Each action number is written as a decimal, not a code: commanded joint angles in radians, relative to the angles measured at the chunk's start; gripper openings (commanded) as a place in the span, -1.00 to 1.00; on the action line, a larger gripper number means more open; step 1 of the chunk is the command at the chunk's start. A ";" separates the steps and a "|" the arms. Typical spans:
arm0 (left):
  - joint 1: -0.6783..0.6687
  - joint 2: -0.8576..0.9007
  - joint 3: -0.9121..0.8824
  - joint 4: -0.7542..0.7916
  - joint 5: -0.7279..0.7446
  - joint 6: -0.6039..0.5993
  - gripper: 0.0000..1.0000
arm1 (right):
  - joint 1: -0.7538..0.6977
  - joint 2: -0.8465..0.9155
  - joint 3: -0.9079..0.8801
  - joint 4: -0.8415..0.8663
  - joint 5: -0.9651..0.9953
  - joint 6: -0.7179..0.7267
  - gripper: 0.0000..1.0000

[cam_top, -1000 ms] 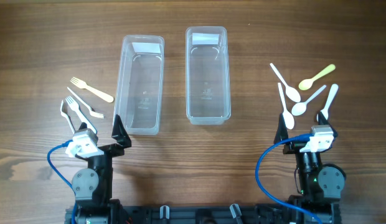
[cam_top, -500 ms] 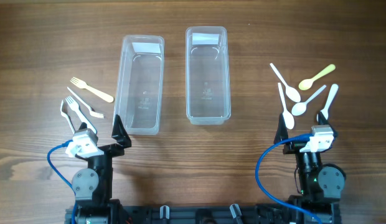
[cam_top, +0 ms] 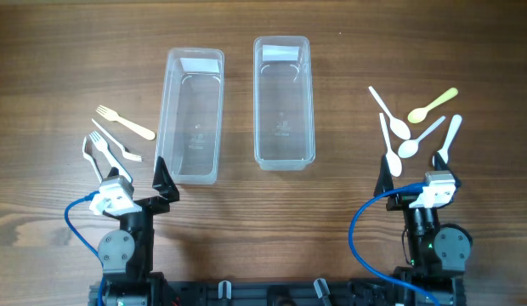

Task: Pack container

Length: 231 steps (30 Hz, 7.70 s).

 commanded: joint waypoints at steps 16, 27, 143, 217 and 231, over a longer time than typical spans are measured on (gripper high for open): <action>-0.006 -0.007 -0.005 0.001 -0.006 0.020 0.99 | 0.002 0.038 0.086 0.002 0.008 0.177 0.99; -0.006 -0.007 -0.005 0.001 -0.006 0.020 0.99 | 0.002 1.038 0.962 -0.613 0.010 0.022 0.99; -0.006 -0.007 -0.005 0.001 -0.006 0.020 1.00 | 0.063 1.972 1.323 -0.751 0.180 -0.393 0.48; -0.006 -0.007 -0.005 0.001 -0.006 0.020 0.99 | 0.526 1.823 1.470 -0.708 -0.184 0.321 0.12; -0.006 -0.007 -0.005 0.001 -0.006 0.020 1.00 | 0.318 1.537 1.485 -0.891 0.128 0.438 0.99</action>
